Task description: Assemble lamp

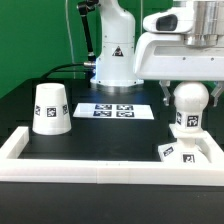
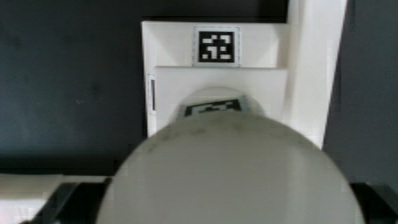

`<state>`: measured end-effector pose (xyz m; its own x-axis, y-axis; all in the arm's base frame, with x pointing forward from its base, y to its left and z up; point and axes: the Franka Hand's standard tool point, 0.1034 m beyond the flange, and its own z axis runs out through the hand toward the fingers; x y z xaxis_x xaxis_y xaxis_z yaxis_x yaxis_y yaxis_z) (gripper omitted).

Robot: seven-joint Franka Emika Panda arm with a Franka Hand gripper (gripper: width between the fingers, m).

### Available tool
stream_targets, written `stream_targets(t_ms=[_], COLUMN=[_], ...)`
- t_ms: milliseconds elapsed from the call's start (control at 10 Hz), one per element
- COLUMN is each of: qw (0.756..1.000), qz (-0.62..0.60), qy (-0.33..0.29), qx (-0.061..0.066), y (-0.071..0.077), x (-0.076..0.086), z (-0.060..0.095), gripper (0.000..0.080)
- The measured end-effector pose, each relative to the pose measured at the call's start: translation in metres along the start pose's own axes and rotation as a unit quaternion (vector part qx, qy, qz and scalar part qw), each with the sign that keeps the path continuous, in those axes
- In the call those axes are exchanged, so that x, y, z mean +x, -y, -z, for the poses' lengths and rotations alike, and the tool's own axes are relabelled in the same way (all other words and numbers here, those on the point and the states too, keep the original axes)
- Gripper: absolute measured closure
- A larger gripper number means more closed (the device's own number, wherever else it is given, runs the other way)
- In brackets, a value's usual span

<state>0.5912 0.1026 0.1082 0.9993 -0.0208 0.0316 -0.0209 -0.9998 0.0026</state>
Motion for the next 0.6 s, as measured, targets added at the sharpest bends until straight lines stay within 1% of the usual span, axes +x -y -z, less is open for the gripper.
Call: stream_targets(t_ms=[300,600], qw=[0.995,0.982], qz=[-0.097,-0.189], qy=[-0.023,-0.019], qx=[0.007,0.012], y=[-0.0015,-0.0025], x=[-0.0012,-0.0013], z=[-0.0002,-0.0004], gripper=[0.0222,0.0222])
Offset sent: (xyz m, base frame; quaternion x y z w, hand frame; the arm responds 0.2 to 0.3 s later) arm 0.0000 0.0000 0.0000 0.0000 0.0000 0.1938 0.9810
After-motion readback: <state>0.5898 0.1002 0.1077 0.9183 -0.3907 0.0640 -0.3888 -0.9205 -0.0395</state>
